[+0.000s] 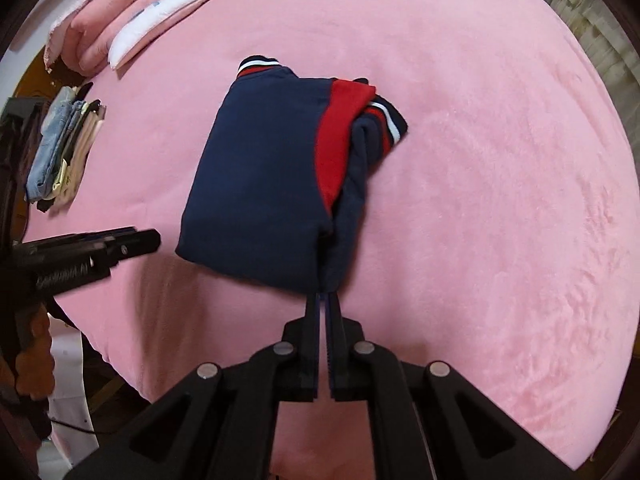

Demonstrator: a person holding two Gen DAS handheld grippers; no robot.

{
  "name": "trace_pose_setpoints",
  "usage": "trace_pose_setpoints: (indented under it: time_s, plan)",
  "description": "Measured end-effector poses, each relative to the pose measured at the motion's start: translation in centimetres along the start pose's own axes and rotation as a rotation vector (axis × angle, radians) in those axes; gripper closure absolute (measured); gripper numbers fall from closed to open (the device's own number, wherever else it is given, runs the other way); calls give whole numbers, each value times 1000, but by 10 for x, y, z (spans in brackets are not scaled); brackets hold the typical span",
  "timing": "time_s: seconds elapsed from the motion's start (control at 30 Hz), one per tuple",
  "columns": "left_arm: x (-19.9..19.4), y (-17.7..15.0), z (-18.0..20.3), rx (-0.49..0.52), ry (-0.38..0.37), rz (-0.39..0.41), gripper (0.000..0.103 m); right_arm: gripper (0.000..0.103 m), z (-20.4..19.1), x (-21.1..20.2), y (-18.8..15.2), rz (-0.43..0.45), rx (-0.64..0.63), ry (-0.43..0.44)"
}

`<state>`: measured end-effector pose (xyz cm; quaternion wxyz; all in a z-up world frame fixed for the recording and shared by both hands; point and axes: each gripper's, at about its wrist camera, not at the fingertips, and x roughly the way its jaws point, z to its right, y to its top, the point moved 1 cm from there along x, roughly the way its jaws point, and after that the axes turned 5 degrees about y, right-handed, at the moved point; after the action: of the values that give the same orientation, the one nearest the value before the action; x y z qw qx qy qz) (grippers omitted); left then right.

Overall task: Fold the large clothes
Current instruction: 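Open the right tool and withdraw both tools from the folded jacket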

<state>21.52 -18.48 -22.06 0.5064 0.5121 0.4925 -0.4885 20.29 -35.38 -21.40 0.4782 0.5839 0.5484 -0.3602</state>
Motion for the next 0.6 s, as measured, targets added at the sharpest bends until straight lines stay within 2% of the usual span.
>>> trace_pose_setpoints:
  time_s: [0.03,0.07,0.1,0.13,0.17,0.27,0.43,0.6]
  plan:
    - [-5,-1,3,11,31,9,42,89,-5,2,4,-9,2,-12]
    - [-10,-1,2,17,43,16,41,76,-9,2,7,-15,8,-23]
    - [-15,2,4,15,47,20,36,67,-10,-3,6,-16,17,-29]
    - [-19,6,8,9,44,21,27,52,-12,-4,12,-11,24,-31]
    - [-23,6,8,-3,35,24,25,43,-1,-13,11,1,31,-36]
    - [-39,2,2,-17,37,45,24,37,-19,-22,18,52,33,-61]
    - [-57,2,-2,-16,34,79,24,35,-23,-32,28,56,47,-52]
    - [-59,-1,-4,-17,34,88,24,35,-25,-31,30,51,44,-70]
